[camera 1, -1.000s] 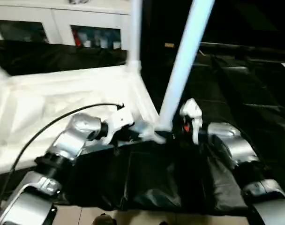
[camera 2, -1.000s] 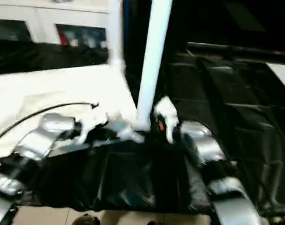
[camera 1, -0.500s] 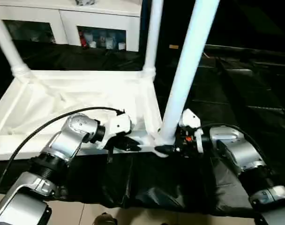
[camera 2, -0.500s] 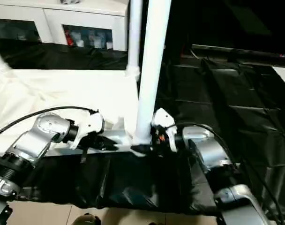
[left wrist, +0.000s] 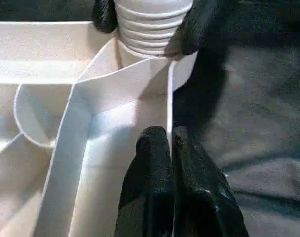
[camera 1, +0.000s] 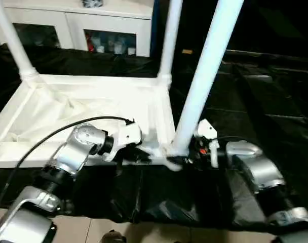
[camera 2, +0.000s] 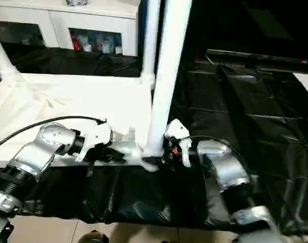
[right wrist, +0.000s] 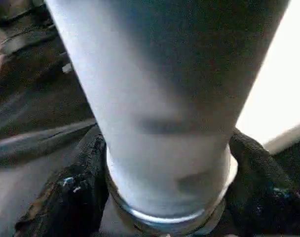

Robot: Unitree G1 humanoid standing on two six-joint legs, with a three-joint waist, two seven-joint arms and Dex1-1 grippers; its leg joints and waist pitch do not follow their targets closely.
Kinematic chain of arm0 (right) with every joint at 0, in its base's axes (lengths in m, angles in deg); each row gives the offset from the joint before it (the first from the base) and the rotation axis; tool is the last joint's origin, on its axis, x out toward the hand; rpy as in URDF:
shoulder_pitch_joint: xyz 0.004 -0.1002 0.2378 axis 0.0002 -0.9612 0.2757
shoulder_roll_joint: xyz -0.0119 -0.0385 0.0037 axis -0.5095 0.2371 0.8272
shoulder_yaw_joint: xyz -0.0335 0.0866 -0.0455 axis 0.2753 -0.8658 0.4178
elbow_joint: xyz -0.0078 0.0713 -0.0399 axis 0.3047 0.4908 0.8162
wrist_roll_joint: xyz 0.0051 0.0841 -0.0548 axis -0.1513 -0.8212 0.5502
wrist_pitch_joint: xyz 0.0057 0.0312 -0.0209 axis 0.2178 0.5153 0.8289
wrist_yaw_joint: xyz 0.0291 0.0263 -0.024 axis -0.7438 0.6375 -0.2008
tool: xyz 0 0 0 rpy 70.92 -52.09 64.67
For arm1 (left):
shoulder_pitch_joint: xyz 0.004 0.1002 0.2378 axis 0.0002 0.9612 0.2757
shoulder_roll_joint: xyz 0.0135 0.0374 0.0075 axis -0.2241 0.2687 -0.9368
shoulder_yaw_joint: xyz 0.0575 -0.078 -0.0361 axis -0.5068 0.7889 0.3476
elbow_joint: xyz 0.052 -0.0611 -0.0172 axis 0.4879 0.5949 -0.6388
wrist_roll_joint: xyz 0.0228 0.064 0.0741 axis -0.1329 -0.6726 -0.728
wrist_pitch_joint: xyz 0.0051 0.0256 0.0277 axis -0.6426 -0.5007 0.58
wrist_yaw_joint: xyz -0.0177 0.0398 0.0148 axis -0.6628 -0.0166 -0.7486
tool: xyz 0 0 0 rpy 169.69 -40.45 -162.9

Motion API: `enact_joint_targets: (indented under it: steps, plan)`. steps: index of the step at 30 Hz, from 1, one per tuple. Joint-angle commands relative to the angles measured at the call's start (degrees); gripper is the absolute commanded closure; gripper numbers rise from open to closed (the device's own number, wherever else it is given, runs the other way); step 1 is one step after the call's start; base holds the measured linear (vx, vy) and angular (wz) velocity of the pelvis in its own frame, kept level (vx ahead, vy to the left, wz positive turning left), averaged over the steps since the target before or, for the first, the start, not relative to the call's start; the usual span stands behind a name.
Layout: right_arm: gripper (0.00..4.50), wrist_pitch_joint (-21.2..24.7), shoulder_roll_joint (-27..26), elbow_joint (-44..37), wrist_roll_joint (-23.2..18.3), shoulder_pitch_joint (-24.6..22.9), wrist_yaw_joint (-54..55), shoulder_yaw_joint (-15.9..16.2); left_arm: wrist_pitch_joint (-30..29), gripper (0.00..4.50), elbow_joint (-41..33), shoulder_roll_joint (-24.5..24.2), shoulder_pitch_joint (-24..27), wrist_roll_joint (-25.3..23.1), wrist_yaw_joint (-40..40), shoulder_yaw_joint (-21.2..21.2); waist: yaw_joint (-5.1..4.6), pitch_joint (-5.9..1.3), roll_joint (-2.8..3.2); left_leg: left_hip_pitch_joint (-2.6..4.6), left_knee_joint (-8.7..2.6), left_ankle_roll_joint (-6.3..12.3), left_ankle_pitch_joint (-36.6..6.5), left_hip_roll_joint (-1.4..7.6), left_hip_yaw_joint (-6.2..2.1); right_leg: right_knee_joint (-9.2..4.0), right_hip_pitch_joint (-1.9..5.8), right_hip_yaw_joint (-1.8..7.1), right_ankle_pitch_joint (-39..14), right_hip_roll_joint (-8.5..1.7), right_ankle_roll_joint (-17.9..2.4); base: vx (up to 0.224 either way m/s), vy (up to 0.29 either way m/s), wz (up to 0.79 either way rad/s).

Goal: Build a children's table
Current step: Rotate leg to tighten

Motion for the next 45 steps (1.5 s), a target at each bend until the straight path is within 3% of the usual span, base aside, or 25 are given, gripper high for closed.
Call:
enact_joint_targets:
  steps: [1,3,6,9,12,14,15,16,20,21,25,32,36,40,42,43,45]
  plan:
    - [1.73,-1.2,-2.9,2.8,0.4,1.4,5.0,0.6,-0.6,4.50,-1.3,2.9,-2.6,0.7,3.5,0.9,-0.33,-4.43,0.73,1.05,-3.97,-1.33,-17.3,1.70,-0.56,-4.51,2.69,2.94,-22.2,-4.62,-9.1,0.000,0.000,0.00]
    - [1.73,-2.2,-6.3,8.5,1.5,3.8,14.8,-1.8,-2.4,4.50,-0.8,5.1,-3.1,-0.6,8.9,1.5,-1.28,-4.35,0.81,0.59,-4.12,-2.10,-17.7,1.56,-0.85,-4.47,2.96,2.74,-23.9,-4.70,-8.5,0.000,0.000,0.00]
    - [1.73,-1.9,-10.3,13.8,1.9,6.5,24.9,-4.3,-5.2,4.50,-1.1,7.9,-3.4,-2.1,14.9,1.8,-2.07,-4.36,0.94,1.06,-3.93,-2.04,-18.5,1.35,-0.86,-5.03,2.74,2.67,-25.6,-4.62,-8.1,0.000,0.000,0.00]
    - [1.73,-1.2,-13.4,18.0,3.0,8.9,34.1,-6.2,-7.1,4.50,-1.5,10.8,-3.4,-3.6,20.4,1.9,-2.68,-4.50,0.81,0.86,-3.94,-1.93,-17.0,1.37,-0.76,-4.62,2.81,2.81,-22.4,-4.41,-8.9,0.000,0.000,0.00]
    - [1.73,-2.2,-15.1,19.8,3.3,9.9,36.5,-6.6,-7.7,4.50,-1.8,12.6,-3.2,-4.4,22.9,1.8,-2.64,-4.57,0.84,0.88,-3.88,-1.30,-16.3,1.41,-0.60,-4.38,2.81,2.94,-19.8,-4.34,-9.6,0.000,0.000,0.00]
    - [1.73,-6.1,-16.3,22.4,4.7,10.9,38.9,-6.1,-7.4,4.50,-2.2,13.7,-2.6,-5.7,24.3,0.8,-2.63,-4.63,0.92,0.79,-3.91,-1.05,-15.3,1.46,-0.53,-4.11,2.86,2.97,-17.0,-4.27,-10.2,0.000,0.000,0.00]
    - [1.73,-6.4,-16.6,22.9,4.1,11.1,38.5,-6.6,-7.5,4.50,-2.3,13.9,-2.4,-5.7,24.4,0.7,-2.60,-4.72,0.96,0.85,-3.83,-0.91,-15.4,1.43,-0.47,-3.99,2.91,3.00,-16.4,-4.32,-10.4,0.000,0.000,0.00]
    - [1.18,-6.3,-16.8,23.1,3.7,11.2,38.1,-6.9,-7.5,4.50,-2.4,14.0,-2.3,-5.6,24.5,0.6,-2.63,-4.69,0.95,0.77,-3.88,-0.76,-15.5,1.41,-0.48,-3.95,2.99,3.00,-16.2,-4.27,-10.5,0.000,0.000,0.00]
    - [0.94,-6.1,-16.8,22.8,2.3,11.4,34.9,-8.1,-7.3,4.50,-2.9,13.4,-1.8,-5.6,24.0,0.3,-2.66,-4.59,1.03,0.85,-3.94,-0.25,-16.4,1.43,-0.46,-4.12,3.00,3.01,-17.0,-4.21,-10.3,0.000,0.000,0.00]
    - [0.70,-6.3,-16.3,22.7,2.6,11.5,34.2,-7.8,-7.0,4.50,-3.1,13.0,-1.7,-5.5,23.2,0.3,-2.63,-4.63,1.00,0.82,-3.92,-0.26,-16.2,1.41,-0.45,-4.11,3.04,3.02,-16.9,-4.23,-10.3,0.000,0.000,0.00]
    - [0.70,-8.1,-14.7,22.6,3.4,11.5,31.2,-6.7,-5.7,4.50,-3.7,11.7,-1.1,-5.1,20.4,0.1,-2.62,-4.66,1.05,0.78,-3.90,-0.15,-16.0,1.45,-0.46,-4.06,3.08,3.03,-16.2,-4.28,-10.6,0.000,0.000,0.00]
    - [0.70,-11.0,-7.8,16.2,4.2,8.6,15.7,-3.0,-1.8,4.50,-6.6,6.1,0.8,-0.6,7.4,-0.8,-2.41,-4.75,1.02,0.64,-3.73,1.07,-14.4,1.51,-0.29,-3.52,3.26,3.08,-12.1,-4.14,-12.1,0.000,0.000,0.00]
    - [0.70,-11.6,-3.8,11.0,2.9,5.8,5.0,-0.6,0.9,4.50,-6.1,4.1,1.1,0.8,2.5,-0.4,-1.87,-4.51,0.97,1.06,-3.76,1.30,-16.2,1.66,-0.14,-4.01,2.90,3.15,-15.9,-4.12,-11.5,0.000,0.000,0.00]
    - [0.70,-11.0,-0.1,4.1,0.9,2.5,-4.7,2.1,1.8,4.50,-5.6,2.2,0.9,2.5,-2.5,-0.5,-0.75,-4.47,0.93,1.20,-3.79,1.54,-16.8,1.89,-0.07,-4.14,2.74,3.15,-18.1,-4.08,-10.7,0.000,0.000,0.00]
    - [0.70,-8.9,1.8,-0.3,-0.4,0.7,-9.1,4.0,2.5,4.50,-4.8,1.5,0.5,2.3,-3.6,-0.7,-0.06,-4.40,0.83,1.06,-3.87,1.78,-16.7,1.90,-0.12,-4.21,2.88,3.14,-19.1,-4.06,-9.9,0.000,0.000,0.00]
    - [0.70,-7.0,3.0,-3.5,-1.4,-0.5,-12.1,5.4,2.7,4.50,-4.4,1.1,0.2,2.3,-4.4,-0.8,0.24,-4.36,1.01,1.37,-3.87,1.65,-17.1,1.92,-0.14,-4.37,2.65,3.14,-20.0,-4.01,-9.7,0.000,0.000,0.00]
    - [0.70,-6.4,3.3,-4.4,-1.6,-0.9,-13.0,5.7,2.9,4.50,-4.3,1.1,0.1,2.3,-4.7,-0.7,0.34,-4.31,0.95,1.44,-3.92,1.12,-18.3,1.98,-0.15,-4.46,2.47,3.19,-20.8,-4.14,-10.2,0.000,0.000,0.00]
